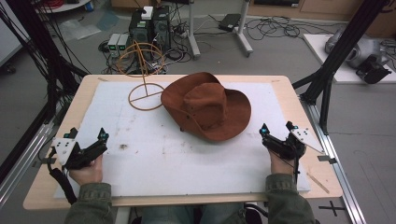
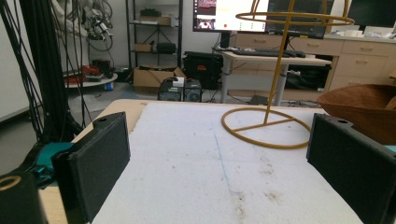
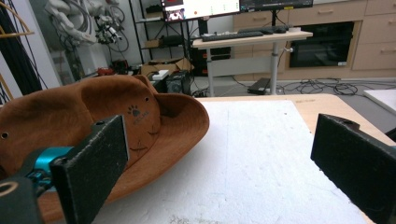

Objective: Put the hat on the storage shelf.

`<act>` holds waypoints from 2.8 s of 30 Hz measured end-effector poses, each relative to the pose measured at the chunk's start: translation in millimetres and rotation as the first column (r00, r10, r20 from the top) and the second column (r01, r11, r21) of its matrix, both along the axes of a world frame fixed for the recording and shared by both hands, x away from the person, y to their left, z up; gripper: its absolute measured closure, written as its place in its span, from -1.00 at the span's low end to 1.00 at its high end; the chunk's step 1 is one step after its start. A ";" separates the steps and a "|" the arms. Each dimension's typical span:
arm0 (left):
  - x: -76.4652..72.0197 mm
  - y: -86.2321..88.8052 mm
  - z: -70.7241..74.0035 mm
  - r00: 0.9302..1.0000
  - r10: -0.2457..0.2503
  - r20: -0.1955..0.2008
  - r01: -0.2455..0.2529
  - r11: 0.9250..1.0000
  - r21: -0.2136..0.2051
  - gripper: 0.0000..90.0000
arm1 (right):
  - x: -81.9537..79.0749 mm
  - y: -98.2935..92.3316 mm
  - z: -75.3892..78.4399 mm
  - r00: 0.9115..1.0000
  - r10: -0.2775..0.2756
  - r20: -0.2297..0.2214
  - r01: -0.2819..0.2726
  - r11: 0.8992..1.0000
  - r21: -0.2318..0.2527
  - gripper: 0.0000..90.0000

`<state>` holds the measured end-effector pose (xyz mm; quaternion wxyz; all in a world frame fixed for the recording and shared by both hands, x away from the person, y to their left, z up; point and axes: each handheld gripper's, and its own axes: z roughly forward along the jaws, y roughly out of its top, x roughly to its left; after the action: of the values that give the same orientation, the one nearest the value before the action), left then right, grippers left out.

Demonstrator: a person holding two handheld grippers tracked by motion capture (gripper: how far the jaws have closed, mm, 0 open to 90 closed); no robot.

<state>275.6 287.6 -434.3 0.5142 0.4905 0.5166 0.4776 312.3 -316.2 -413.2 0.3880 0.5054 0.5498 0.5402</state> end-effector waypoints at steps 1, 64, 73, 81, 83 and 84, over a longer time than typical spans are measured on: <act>-0.1 0.1 0.1 1.000 0.001 0.001 -0.001 1.000 0.001 -0.86 | 0.0 0.4 -0.2 1.000 0.002 -0.005 -0.002 1.000 0.000 -0.92; 4.1 3.1 2.2 0.999 -0.054 0.000 0.053 0.997 -0.056 -0.80 | 136.8 121.9 30.2 0.796 0.404 -0.450 -0.500 0.858 -0.115 -0.88; 4.9 5.0 2.6 0.997 -0.070 -0.017 0.069 0.995 -0.075 -0.75 | 141.5 132.2 20.0 0.750 0.446 -0.488 -0.575 0.805 -0.147 -0.03; 5.5 4.0 2.3 0.997 -0.078 -0.019 0.077 0.995 -0.071 -0.74 | 142.0 135.7 17.0 0.743 0.424 -0.518 -0.593 0.777 -0.214 0.97; 5.7 4.4 2.0 0.996 -0.081 -0.020 0.080 0.994 -0.070 -0.73 | 138.7 140.8 17.6 0.771 0.401 -0.496 -0.568 0.784 -0.249 0.98; 5.5 4.6 1.9 0.997 -0.081 -0.021 0.079 0.994 -0.071 -0.73 | 138.7 140.8 17.6 0.771 0.401 -0.496 -0.568 0.784 -0.249 0.98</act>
<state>281.1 292.3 -432.4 0.5437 0.4981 0.5189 0.4325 451.0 -175.4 -395.6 0.1969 0.3593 0.8276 0.3836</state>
